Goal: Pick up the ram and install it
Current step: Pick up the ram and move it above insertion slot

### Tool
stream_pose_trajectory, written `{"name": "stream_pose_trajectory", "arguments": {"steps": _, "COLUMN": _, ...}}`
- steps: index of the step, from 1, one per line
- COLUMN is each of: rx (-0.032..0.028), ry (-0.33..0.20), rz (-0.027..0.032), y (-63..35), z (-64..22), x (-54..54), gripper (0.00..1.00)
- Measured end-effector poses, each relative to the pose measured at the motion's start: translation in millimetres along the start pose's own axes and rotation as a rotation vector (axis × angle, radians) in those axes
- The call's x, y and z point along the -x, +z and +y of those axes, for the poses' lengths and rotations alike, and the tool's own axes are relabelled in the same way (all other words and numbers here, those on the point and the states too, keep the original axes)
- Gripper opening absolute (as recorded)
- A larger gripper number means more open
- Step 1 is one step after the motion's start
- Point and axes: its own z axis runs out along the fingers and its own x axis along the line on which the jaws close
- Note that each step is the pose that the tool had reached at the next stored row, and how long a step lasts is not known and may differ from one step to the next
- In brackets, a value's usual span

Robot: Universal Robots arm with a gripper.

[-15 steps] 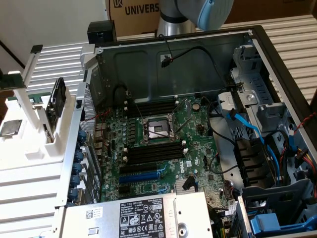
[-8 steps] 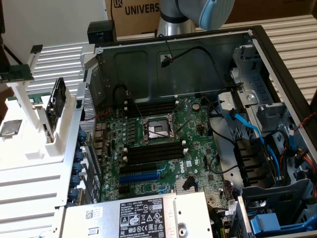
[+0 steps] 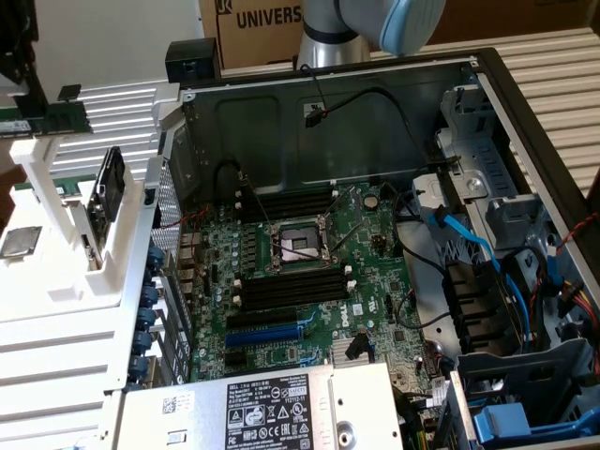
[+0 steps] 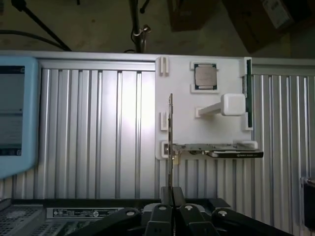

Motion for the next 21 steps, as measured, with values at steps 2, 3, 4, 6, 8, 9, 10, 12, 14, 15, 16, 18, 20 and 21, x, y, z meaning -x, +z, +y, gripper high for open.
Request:
{"name": "stream_pose_trajectory", "arguments": {"steps": 2, "rx": 0.0007, "ry": 0.000, "rz": 0.0000, "y": -5.7, "z": -8.8, "x": 0.1, "gripper": 0.12}}
{"name": "stream_pose_trajectory", "arguments": {"steps": 3, "rx": 0.0013, "ry": 0.000, "rz": -0.0001, "y": -11.1, "z": -17.4, "x": 0.3, "gripper": 0.12}}
{"name": "stream_pose_trajectory", "arguments": {"steps": 4, "rx": 0.0017, "ry": 0.000, "rz": -0.0001, "y": -13.4, "z": -21.9, "x": 0.2, "gripper": 0.12}}
{"name": "stream_pose_trajectory", "arguments": {"steps": 6, "rx": 0.0030, "ry": 0.000, "rz": 0.0000, "y": -18.5, "z": -35.5, "x": 0.0, "gripper": 0.12}}
{"name": "stream_pose_trajectory", "arguments": {"steps": 8, "rx": 0.0049, "ry": 0.000, "rz": 0.0000, "y": -20.8, "z": -53.3, "x": -0.5, "gripper": 0.12}}
{"name": "stream_pose_trajectory", "arguments": {"steps": 9, "rx": 0.0064, "ry": 0.000, "rz": -0.0001, "y": -21.1, "z": -58.1, "x": -0.6, "gripper": 0.12}}
{"name": "stream_pose_trajectory", "arguments": {"steps": 10, "rx": 0.0079, "ry": 0.000, "rz": -0.0001, "y": -21.3, "z": -62.5, "x": -0.7, "gripper": 0.12}}
{"name": "stream_pose_trajectory", "arguments": {"steps": 12, "rx": 0.0125, "ry": 0.000, "rz": 0.0000, "y": -21.9, "z": -70.8, "x": -0.8, "gripper": 0.12}}
{"name": "stream_pose_trajectory", "arguments": {"steps": 14, "rx": 0.0165, "ry": 0.000, "rz": -0.0001, "y": -22.4, "z": -78.8, "x": -0.8, "gripper": 0.12}}
{"name": "stream_pose_trajectory", "arguments": {"steps": 15, "rx": 0.0170, "ry": -0.001, "rz": 0.0002, "y": -23.0, "z": -83.4, "x": -0.8, "gripper": 0.12}}
{"name": "stream_pose_trajectory", "arguments": {"steps": 16, "rx": 0.0170, "ry": -0.001, "rz": 0.0001, "y": -23.6, "z": -88.1, "x": -0.7, "gripper": 0.12}}
{"name": "stream_pose_trajectory", "arguments": {"steps": 18, "rx": 0.0172, "ry": -0.006, "rz": -0.0015, "y": -26.3, "z": -108.0, "x": -1.1, "gripper": 0.12}}
{"name": "stream_pose_trajectory", "arguments": {"steps": 20, "rx": 0.0174, "ry": -0.008, "rz": -0.0028, "y": -27.1, "z": -115.1, "x": -1.4, "gripper": 0.12}}
{"name": "stream_pose_trajectory", "arguments": {"steps": 21, "rx": 0.0173, "ry": -0.009, "rz": -0.0034, "y": -27.4, "z": -118.4, "x": -1.6, "gripper": 0.12}}
